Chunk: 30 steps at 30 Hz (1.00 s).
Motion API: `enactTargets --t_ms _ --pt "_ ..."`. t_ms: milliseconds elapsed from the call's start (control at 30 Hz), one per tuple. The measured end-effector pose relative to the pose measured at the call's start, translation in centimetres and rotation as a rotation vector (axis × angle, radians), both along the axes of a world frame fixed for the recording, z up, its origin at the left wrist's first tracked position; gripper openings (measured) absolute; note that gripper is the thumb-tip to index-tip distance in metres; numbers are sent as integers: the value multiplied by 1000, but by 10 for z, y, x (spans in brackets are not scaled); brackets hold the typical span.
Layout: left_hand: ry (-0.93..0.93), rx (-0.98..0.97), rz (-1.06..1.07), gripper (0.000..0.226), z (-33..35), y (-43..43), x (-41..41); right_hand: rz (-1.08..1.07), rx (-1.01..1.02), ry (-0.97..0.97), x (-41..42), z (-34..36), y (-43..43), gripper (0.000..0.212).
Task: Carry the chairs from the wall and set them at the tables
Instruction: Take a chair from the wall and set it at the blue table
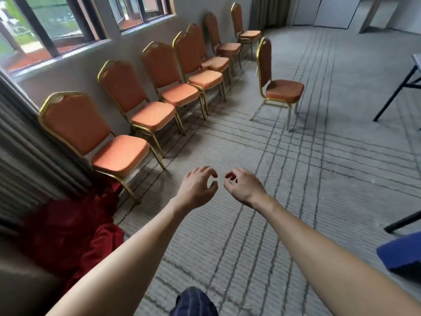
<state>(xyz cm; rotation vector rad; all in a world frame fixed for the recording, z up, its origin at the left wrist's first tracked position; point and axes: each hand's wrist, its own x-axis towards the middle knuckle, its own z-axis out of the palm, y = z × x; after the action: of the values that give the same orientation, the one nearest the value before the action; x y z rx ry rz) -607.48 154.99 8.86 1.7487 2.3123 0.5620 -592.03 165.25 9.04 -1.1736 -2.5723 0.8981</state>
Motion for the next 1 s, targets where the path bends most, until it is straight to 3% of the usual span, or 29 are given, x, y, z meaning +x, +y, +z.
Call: enactTargets --t_ms 267,533,733,1000 --pt "-23 -21 -39 27 -33 199 -111 13 -17 -74 -102 -22 186 32" --pt "-38 -4 -104 25 -31 407 -247 -133 -42 -71 -224 -11 380 30" --pt "-39 -4 -187 26 -15 552 -295 -195 -49 -53 -280 -5 510 32" --pt "-18 -47 -174 28 -44 769 -356 -171 -29 -47 -343 -29 744 29"
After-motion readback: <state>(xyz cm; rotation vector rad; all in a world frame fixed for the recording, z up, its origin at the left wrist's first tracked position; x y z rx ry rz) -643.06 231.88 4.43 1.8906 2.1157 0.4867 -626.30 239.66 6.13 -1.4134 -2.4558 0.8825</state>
